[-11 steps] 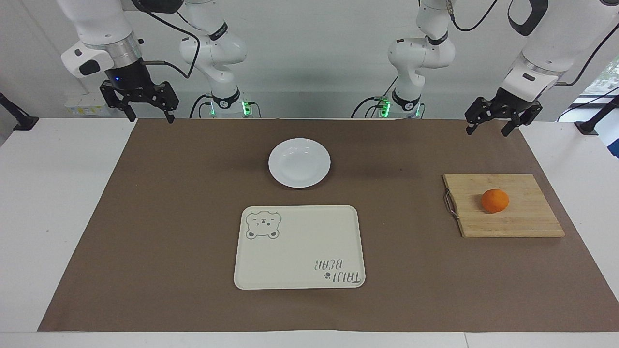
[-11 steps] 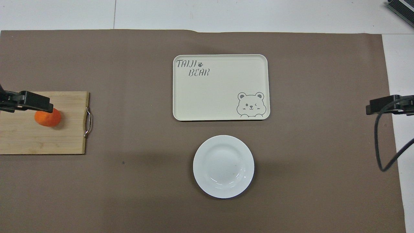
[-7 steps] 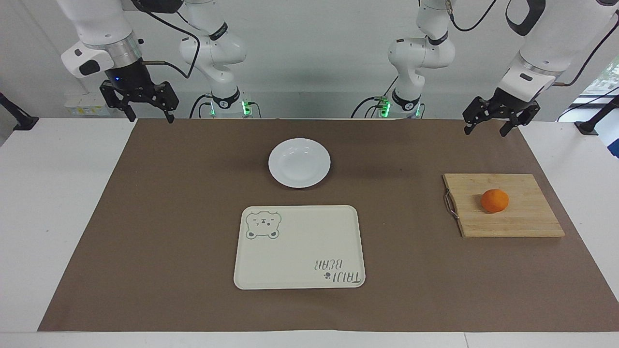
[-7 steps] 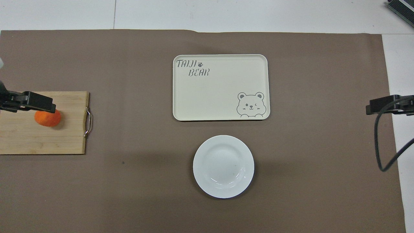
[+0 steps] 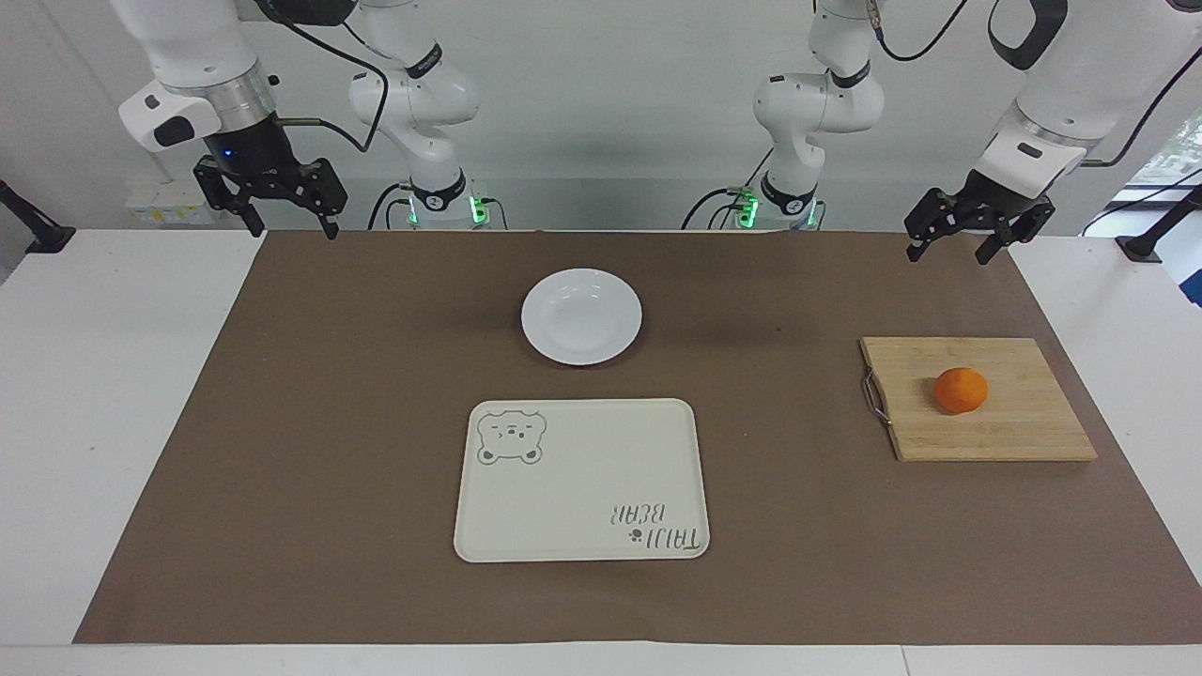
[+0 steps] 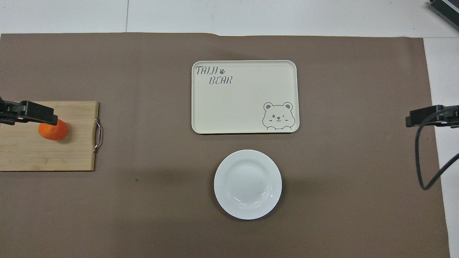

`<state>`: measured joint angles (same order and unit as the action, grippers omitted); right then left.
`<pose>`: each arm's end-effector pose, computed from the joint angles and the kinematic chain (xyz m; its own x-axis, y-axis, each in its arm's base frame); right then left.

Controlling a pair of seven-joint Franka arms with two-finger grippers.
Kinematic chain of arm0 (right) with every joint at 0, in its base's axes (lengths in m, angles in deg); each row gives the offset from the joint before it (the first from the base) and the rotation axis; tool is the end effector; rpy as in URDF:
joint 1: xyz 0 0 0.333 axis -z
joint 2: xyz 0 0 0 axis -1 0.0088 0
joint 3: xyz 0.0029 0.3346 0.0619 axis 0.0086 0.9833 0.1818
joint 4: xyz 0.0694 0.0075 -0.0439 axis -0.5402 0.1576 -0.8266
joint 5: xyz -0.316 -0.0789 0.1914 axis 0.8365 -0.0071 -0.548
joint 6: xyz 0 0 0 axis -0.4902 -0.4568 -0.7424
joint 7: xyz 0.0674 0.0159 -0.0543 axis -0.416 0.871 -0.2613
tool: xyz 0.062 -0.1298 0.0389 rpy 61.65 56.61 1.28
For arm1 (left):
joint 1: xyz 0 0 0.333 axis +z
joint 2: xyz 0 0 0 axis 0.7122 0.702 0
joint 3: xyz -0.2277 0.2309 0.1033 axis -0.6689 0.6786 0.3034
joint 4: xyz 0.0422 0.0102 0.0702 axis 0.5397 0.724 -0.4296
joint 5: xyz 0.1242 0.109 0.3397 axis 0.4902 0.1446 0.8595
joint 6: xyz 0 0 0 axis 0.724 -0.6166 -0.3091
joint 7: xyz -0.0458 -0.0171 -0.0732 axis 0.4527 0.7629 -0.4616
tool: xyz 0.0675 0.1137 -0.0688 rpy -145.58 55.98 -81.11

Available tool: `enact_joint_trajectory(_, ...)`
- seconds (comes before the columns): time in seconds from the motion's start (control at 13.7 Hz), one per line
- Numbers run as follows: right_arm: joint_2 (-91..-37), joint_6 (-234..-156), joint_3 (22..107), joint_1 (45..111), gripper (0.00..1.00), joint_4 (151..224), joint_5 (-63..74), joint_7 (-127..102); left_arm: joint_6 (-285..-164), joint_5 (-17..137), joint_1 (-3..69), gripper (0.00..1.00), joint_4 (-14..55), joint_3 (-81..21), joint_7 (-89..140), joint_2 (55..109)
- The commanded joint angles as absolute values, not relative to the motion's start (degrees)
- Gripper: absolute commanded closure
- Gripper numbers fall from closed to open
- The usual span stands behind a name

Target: Place orange and plate with both arms

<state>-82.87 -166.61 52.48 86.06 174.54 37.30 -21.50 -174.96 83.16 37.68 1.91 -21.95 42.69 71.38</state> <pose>0.5188 -0.0157 0.6338 0.9984 -0.0464 0.0331 -0.0469 -0.9988 0.0128 0.5300 -0.0327 0.6128 0.9971 -0.0761 -0.0080 -0.0756 -0.9962 0.0437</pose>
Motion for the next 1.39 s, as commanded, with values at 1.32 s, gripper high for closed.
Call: enact_joint_trajectory(1.32,-83.83,-167.12,52.55,86.68,0.00,175.71,35.89,-20.07,-178.49,84.44,43.03,0.00,5.81,-21.44,46.54,70.49)
